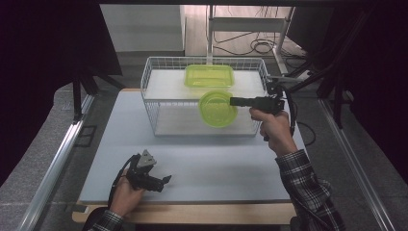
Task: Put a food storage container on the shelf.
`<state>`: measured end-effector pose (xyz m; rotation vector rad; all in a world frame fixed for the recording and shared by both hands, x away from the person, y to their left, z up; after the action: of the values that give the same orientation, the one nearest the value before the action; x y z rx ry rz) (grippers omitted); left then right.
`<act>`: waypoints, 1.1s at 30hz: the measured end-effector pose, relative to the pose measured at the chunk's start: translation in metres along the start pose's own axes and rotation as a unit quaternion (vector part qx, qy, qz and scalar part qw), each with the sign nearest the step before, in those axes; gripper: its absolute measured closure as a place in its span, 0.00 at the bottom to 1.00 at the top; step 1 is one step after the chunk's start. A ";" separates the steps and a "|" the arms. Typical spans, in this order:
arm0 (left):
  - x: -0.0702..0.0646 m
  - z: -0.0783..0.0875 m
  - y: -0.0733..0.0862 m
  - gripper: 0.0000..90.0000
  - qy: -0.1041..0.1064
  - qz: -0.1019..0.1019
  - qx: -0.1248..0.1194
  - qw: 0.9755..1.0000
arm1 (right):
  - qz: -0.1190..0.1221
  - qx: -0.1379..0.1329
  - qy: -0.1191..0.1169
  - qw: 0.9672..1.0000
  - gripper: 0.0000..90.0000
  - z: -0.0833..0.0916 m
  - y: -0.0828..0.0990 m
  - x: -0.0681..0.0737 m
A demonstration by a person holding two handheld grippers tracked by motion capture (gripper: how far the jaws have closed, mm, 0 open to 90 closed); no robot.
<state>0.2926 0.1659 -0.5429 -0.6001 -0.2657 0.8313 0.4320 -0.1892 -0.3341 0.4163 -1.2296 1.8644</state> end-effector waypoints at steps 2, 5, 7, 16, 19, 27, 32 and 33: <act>0.000 0.000 0.000 0.00 0.000 0.000 0.001 1.000 | 0.001 -0.003 -0.001 1.000 0.91 0.001 -0.004 0.002; 0.000 0.000 0.000 0.00 0.001 -0.001 0.002 1.000 | 0.003 -0.008 0.003 1.000 0.91 0.004 -0.013 0.005; 0.000 0.000 0.000 0.00 0.001 -0.001 0.002 1.000 | 0.004 -0.010 0.004 1.000 0.91 0.005 -0.015 0.006; 0.001 0.001 0.000 0.00 0.003 0.004 -0.003 1.000 | 0.013 -0.028 0.017 0.999 0.91 0.010 -0.038 0.015; 0.001 0.001 0.000 0.00 0.003 0.005 -0.004 1.000 | 0.013 -0.032 0.022 0.999 0.91 0.009 -0.047 0.016; 0.001 0.000 0.000 0.00 0.006 0.005 0.000 1.000 | 0.009 -0.039 0.037 0.999 0.91 0.005 -0.065 0.018; 0.001 0.000 0.000 0.00 0.005 0.005 0.001 1.000 | 0.011 -0.046 0.045 0.998 0.91 0.001 -0.077 0.021; 0.001 0.000 0.000 0.00 0.005 0.005 0.001 1.000 | 0.012 -0.048 0.048 0.998 0.91 0.001 -0.079 0.021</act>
<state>0.2929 0.1667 -0.5433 -0.6039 -0.2529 0.8373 0.4815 -0.1671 -0.2730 0.2588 -1.2579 1.8153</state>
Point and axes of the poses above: each handheld gripper's, and its own axes: z roughly backward along the jaws, y roughly out of its underside, x roughly to its left, the point moved 2 cm from there along -z, roughly forward along the jaws, and after that the axes turned 11 degrees about x, right-handed, at the moved point
